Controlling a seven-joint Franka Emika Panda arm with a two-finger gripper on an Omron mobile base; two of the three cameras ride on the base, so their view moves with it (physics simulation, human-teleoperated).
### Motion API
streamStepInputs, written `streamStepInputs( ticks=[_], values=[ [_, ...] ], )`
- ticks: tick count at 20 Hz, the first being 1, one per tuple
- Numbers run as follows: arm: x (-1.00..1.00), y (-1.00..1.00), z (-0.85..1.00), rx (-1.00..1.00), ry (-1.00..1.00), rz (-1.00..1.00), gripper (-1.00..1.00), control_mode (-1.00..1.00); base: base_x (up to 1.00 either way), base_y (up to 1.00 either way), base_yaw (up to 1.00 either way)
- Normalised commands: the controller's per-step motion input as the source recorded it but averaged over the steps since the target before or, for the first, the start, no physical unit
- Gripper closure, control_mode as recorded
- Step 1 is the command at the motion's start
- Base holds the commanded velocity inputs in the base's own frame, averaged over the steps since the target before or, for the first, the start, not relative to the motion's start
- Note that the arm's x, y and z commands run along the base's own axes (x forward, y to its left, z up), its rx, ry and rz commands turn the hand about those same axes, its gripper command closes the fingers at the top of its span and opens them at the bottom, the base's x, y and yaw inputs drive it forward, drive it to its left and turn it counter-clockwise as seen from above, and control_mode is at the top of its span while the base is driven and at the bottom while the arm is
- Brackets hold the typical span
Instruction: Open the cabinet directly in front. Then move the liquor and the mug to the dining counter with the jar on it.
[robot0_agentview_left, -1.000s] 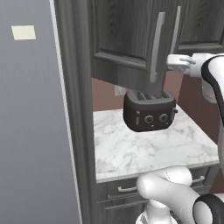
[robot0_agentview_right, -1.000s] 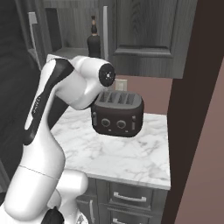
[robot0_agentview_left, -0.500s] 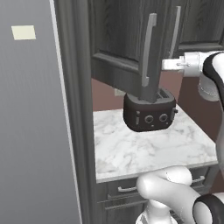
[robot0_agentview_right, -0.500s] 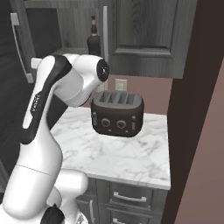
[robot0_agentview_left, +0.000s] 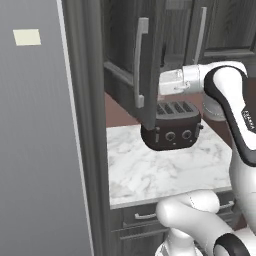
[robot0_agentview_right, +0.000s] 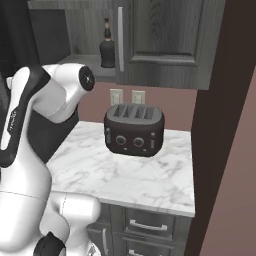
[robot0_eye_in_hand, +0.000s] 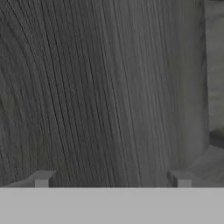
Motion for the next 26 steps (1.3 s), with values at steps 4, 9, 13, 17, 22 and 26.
streamStepInputs(
  ticks=[4, 9, 13, 17, 22, 26],
  values=[
    [0.06, 1.0, -0.47, -0.02, -0.04, 0.01, -1.0, -1.0, 0.0, 0.0, 0.0],
    [0.08, 0.69, -0.05, 0.12, 0.01, -0.03, -1.0, -1.0, 0.0, 0.0, 0.0],
    [0.02, 0.08, 0.0, 0.0, 0.01, -0.03, -1.0, -1.0, 0.0, 0.0, 0.0],
    [-0.26, -0.89, 0.36, 0.01, -0.01, -0.23, -1.0, -1.0, 0.0, 0.0, 0.0],
    [-0.33, -1.0, 0.46, 0.0, -0.09, -0.42, -1.0, -1.0, 0.0, 0.0, 0.0],
    [-0.25, -1.0, 0.35, 0.0, -0.11, -0.46, -1.0, -1.0, 0.0, 0.0, 0.0]
  ],
)
